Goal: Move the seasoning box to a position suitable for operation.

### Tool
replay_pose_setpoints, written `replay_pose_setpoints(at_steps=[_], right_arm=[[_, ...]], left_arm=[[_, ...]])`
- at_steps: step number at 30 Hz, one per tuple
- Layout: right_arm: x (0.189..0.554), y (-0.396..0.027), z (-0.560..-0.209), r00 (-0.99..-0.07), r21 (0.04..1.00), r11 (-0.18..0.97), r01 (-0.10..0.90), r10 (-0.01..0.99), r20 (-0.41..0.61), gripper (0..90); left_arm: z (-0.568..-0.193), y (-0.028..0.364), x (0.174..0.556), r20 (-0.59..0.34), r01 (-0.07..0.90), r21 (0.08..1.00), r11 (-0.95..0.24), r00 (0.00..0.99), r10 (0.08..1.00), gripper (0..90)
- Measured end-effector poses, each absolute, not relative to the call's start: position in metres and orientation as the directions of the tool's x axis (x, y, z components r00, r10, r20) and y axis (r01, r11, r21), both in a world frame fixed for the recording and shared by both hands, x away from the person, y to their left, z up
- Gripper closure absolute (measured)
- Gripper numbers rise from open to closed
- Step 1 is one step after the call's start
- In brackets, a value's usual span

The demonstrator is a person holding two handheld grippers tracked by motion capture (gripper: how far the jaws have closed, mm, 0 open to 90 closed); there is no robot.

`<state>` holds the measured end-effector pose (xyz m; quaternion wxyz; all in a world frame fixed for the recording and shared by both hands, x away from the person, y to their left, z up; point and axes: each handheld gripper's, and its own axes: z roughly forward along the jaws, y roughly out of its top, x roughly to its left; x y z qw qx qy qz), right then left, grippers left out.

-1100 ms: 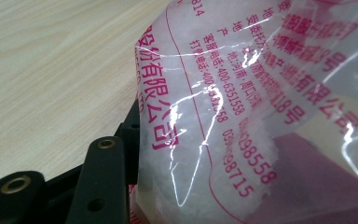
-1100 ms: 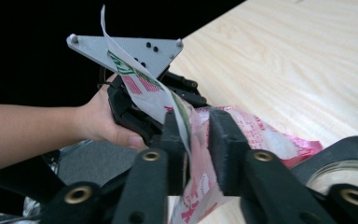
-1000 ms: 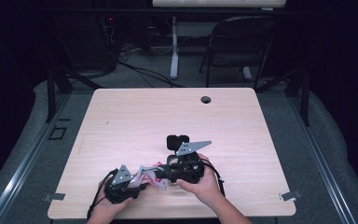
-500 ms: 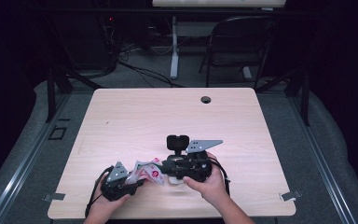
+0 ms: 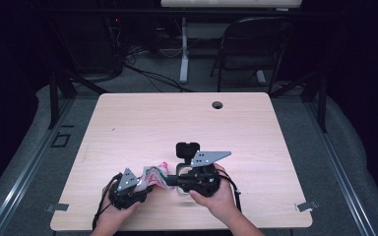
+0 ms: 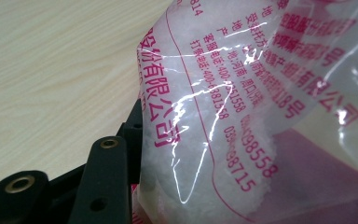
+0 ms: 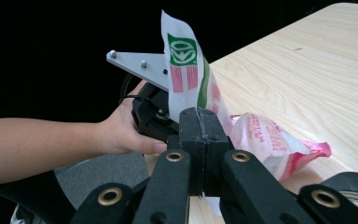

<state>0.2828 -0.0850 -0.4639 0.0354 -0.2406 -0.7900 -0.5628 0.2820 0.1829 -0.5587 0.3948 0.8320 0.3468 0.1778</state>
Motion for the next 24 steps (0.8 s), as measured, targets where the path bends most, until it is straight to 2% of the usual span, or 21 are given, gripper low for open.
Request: replay_pose_setpoints(at_steps=[19, 24], right_arm=[[0.289, -0.100, -0.462, -0.853, 0.878, 0.190, 0.439, 0.394, 0.341, 90.0], [0.292, -0.105, -0.461, -0.847, 0.878, 0.188, 0.440, 0.413, 0.335, 90.0]], left_arm=[[-0.542, 0.163, 0.297, 0.198, 0.361, 0.796, -0.487, 0.605, 0.772, 55.6], [-0.540, 0.160, 0.302, 0.218, 0.349, 0.799, -0.489, 0.590, 0.777, 55.6]])
